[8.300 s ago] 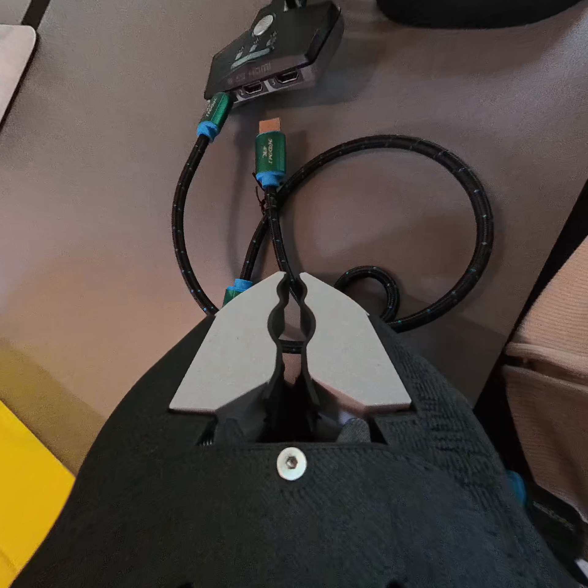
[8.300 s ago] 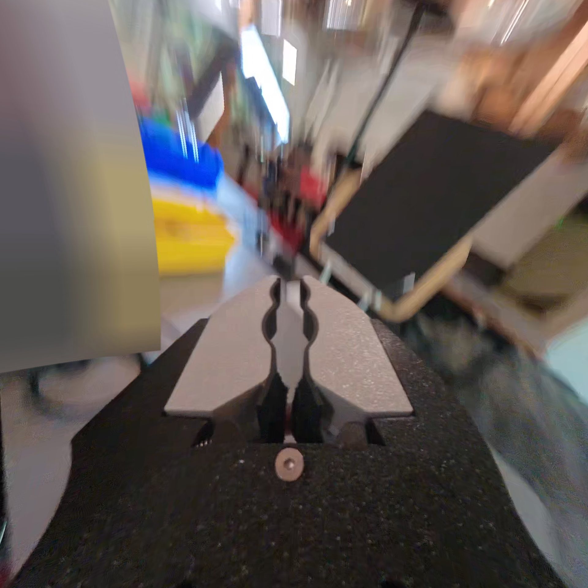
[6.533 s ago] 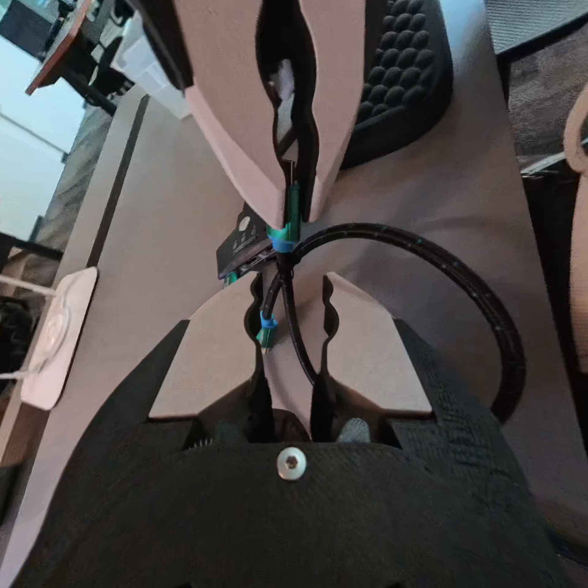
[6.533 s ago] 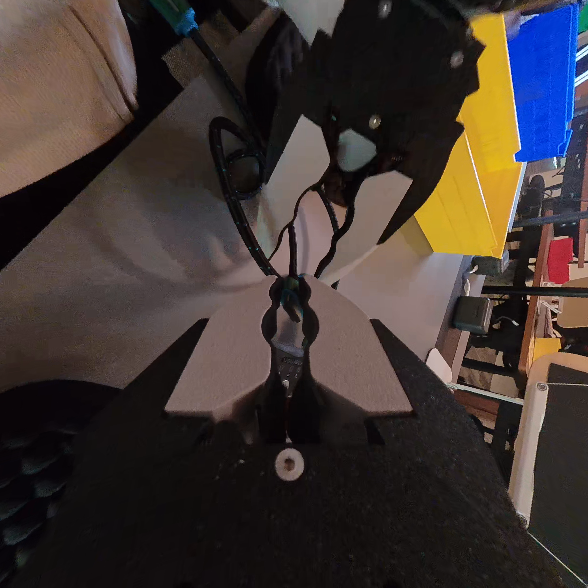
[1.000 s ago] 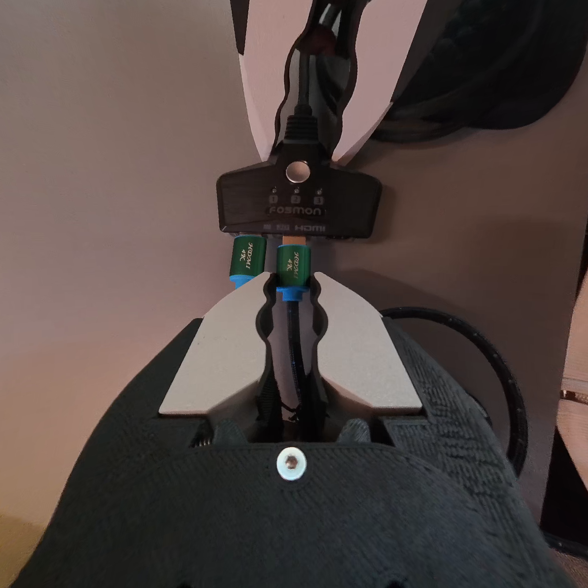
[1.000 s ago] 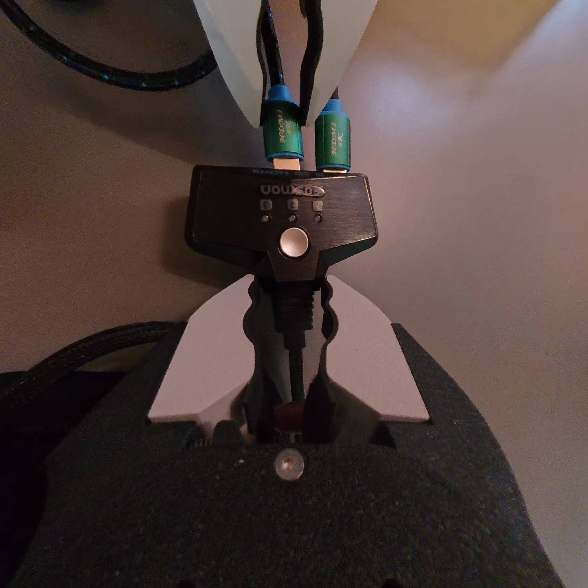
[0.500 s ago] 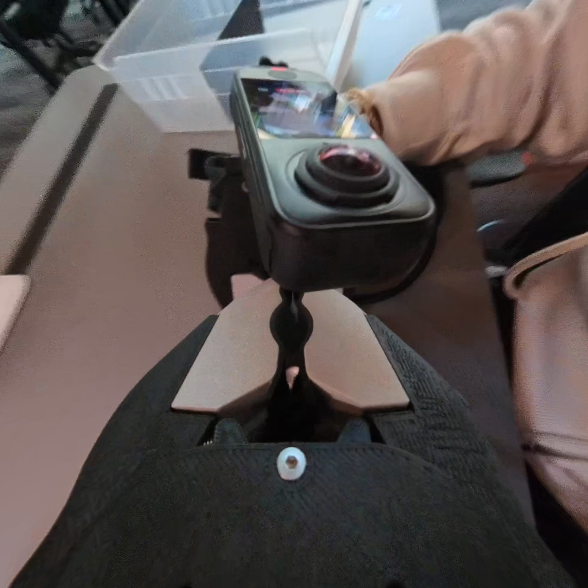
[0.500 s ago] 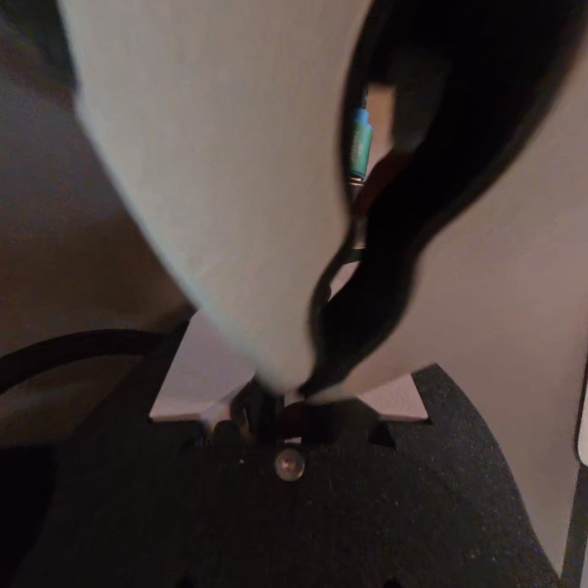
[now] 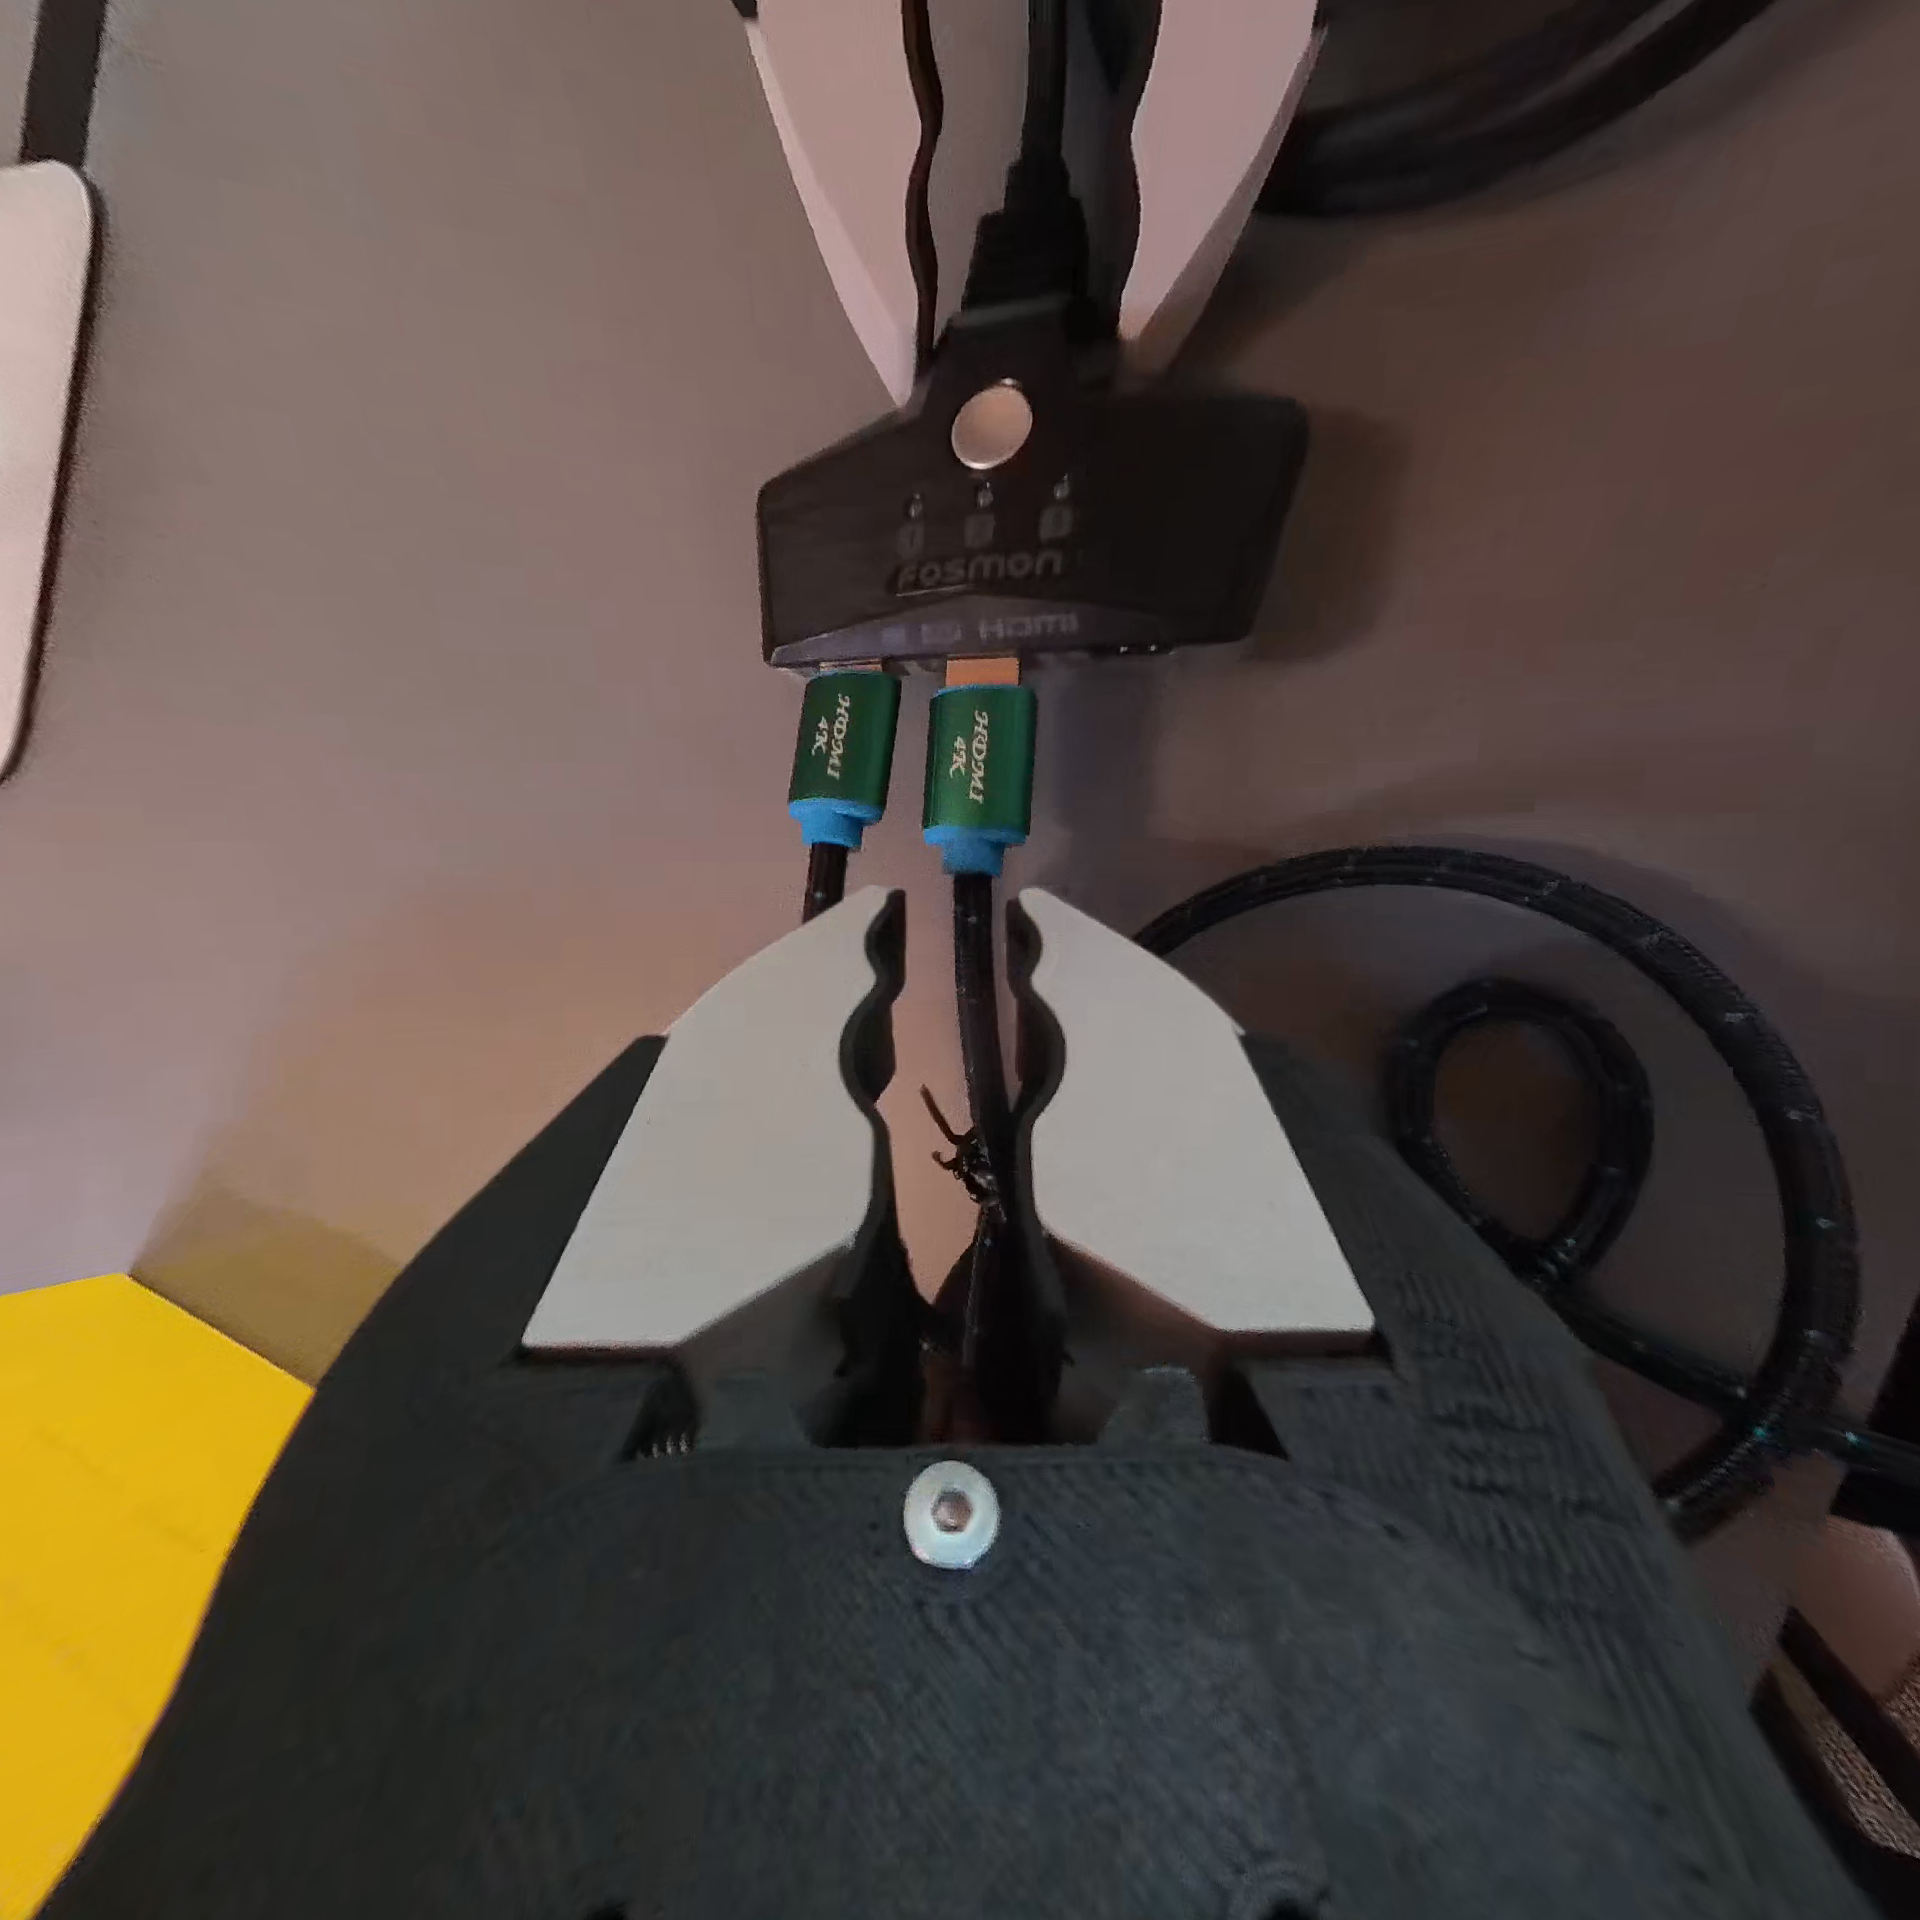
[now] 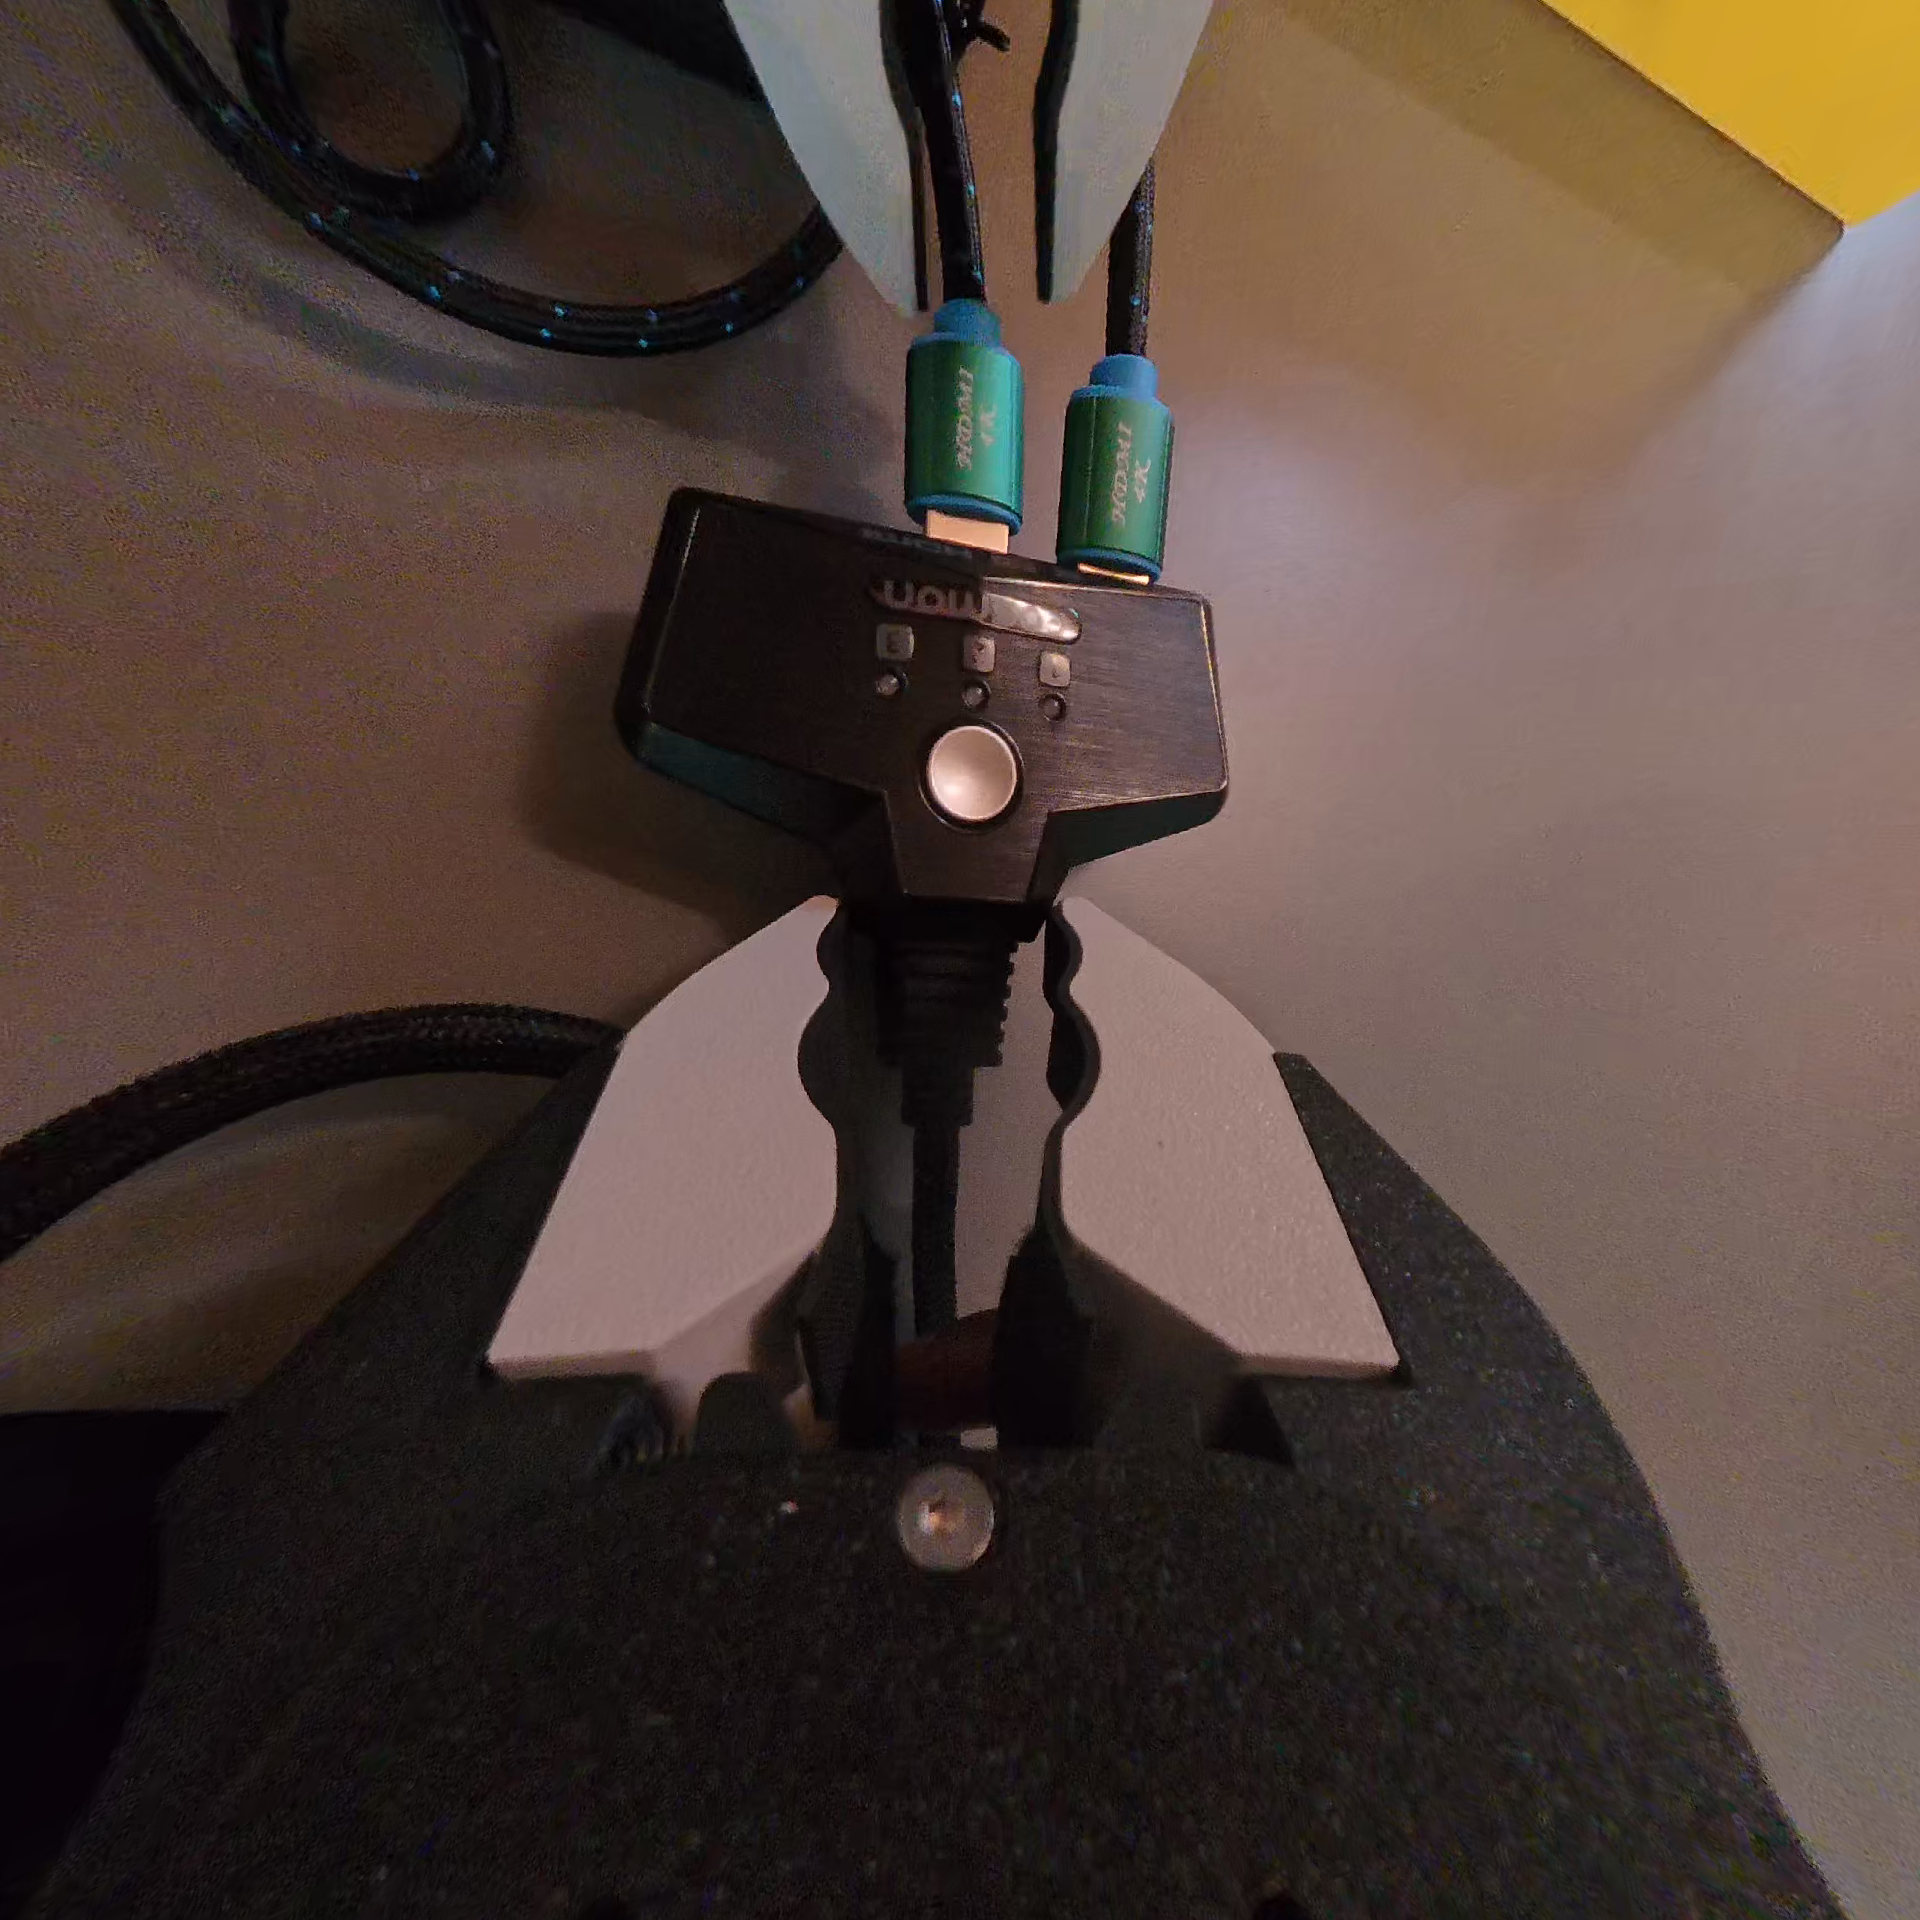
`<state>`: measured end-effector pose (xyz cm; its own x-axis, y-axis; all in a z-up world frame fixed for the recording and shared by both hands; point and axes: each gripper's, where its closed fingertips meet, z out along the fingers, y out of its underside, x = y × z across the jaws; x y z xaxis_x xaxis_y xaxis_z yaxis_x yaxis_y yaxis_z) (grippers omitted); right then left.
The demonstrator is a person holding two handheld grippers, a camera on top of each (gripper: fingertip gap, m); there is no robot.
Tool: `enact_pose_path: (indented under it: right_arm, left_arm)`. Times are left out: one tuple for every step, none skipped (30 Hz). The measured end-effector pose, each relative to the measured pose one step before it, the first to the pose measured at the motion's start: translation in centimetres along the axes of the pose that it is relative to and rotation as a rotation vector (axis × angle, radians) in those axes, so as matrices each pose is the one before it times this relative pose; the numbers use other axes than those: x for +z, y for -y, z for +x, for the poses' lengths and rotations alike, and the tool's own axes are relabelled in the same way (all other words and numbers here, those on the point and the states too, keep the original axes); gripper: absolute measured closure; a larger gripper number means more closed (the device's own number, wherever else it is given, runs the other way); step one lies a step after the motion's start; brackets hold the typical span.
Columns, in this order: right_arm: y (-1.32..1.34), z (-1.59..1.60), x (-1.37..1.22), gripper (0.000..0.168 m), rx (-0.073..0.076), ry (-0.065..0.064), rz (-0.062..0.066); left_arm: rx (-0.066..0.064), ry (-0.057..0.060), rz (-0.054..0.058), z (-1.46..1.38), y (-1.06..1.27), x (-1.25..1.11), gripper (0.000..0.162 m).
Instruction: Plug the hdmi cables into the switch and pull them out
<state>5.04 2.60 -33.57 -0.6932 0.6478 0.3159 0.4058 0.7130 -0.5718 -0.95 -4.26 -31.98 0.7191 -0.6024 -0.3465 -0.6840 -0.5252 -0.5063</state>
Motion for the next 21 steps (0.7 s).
enact_pose_path:
  right_arm:
    - [-0.001, 0.000, 0.008, 0.132, 0.0011, 0.0019, 0.0018]
    - [0.012, -0.021, 0.009, 0.133, 0.0015, 0.0046, 0.0026]
    - [0.034, -0.022, 0.042, 0.133, 0.0049, 0.0070, 0.0043]
    - [0.045, -0.048, 0.051, 0.132, 0.0073, 0.0082, 0.0048]
    - [-0.020, -0.004, -0.005, 0.132, 0.0069, 0.0052, 0.0019]
    - [-0.022, -0.029, -0.014, 0.133, 0.0019, 0.0031, 0.0022]
    - [0.035, -0.046, -0.020, 0.133, -0.0134, -0.0004, 0.0021]
    - [0.077, -0.025, -0.004, 0.133, -0.0227, -0.0041, -0.0012]
    - [0.079, -0.023, 0.016, 0.133, -0.0162, 0.0012, -0.0063]
    - [0.013, -0.009, 0.005, 0.134, -0.0086, 0.0047, -0.0098]
    - [0.017, -0.028, 0.041, 0.134, 0.0028, 0.0090, -0.0045]
    - [-0.019, 0.010, 0.022, 0.134, 0.0130, 0.0083, -0.0023]
    - [0.006, 0.008, 0.008, 0.134, 0.0076, 0.0052, 0.0023]
    - [-0.017, 0.007, 0.008, 0.134, 0.0069, 0.0007, 0.0017]
    - [-0.013, 0.004, -0.011, 0.134, 0.0082, -0.0012, 0.0024]
    - [-0.019, 0.007, 0.003, 0.134, 0.0072, -0.0005, 0.0056]
    - [-0.019, 0.065, 0.006, 0.133, 0.0113, -0.0028, 0.0069]
    - [-0.038, 0.138, 0.011, 0.133, 0.0092, -0.0105, 0.0030]
    - [-0.134, 0.215, -0.047, 0.133, 0.0047, -0.0185, -0.0100]
    - [-0.189, 0.204, -0.091, 0.132, 0.0036, -0.0185, -0.0173]
    - [-0.107, 0.041, -0.038, 0.132, 0.0101, -0.0051, -0.0098]
  left_arm:
    - [-0.0039, -0.0130, -0.0116, 0.101, -0.288, 0.274, 0.144]
    - [-0.0011, -0.0188, -0.0042, 0.184, -0.175, 0.296, 0.145]
    - [-0.0029, -0.0156, 0.0071, 0.142, -0.008, 0.316, 0.148]
    - [-0.0053, -0.0095, 0.0096, 0.035, 0.063, 0.286, 0.153]
    - [-0.0006, -0.0003, -0.0018, -0.126, -0.067, 0.144, 0.154]
    - [0.0043, -0.0064, 0.0103, -0.005, 0.109, -0.058, 0.155]
    - [0.0121, -0.0053, 0.0113, -0.018, 0.152, -0.103, 0.155]
    - [0.0169, -0.0030, 0.0033, -0.019, 0.133, -0.003, 0.155]
    - [0.0277, 0.0007, -0.0097, -0.001, 0.023, 0.110, 0.156]
    - [0.0294, 0.0027, -0.0228, -0.020, -0.127, 0.158, 0.156]
    - [0.0150, -0.0037, -0.0279, 0.031, -0.194, 0.199, 0.156]
    - [-0.0005, -0.0014, -0.0148, -0.043, -0.025, 0.142, 0.156]
    - [-0.0067, -0.0074, 0.0030, 0.042, 0.077, 0.081, 0.156]
    - [-0.0185, -0.0096, 0.0118, 0.020, 0.036, 0.098, 0.156]
    - [-0.0271, -0.0086, 0.0175, 0.022, 0.014, 0.153, 0.156]
    - [-0.0132, 0.0047, 0.0112, -0.025, 0.026, 0.102, 0.156]
    - [0.0025, 0.0198, -0.0020, -0.091, 0.015, 0.004, 0.155]
    - [0.0059, 0.0296, -0.0109, -0.173, -0.017, 0.030, 0.155]
    - [-0.0032, 0.0282, 0.0023, -0.231, 0.089, 0.014, 0.155]
    - [-0.0162, 0.0149, 0.0125, -0.161, 0.131, -0.008, 0.155]
    - [-0.0113, 0.0026, 0.0072, -0.045, 0.064, -0.066, 0.154]
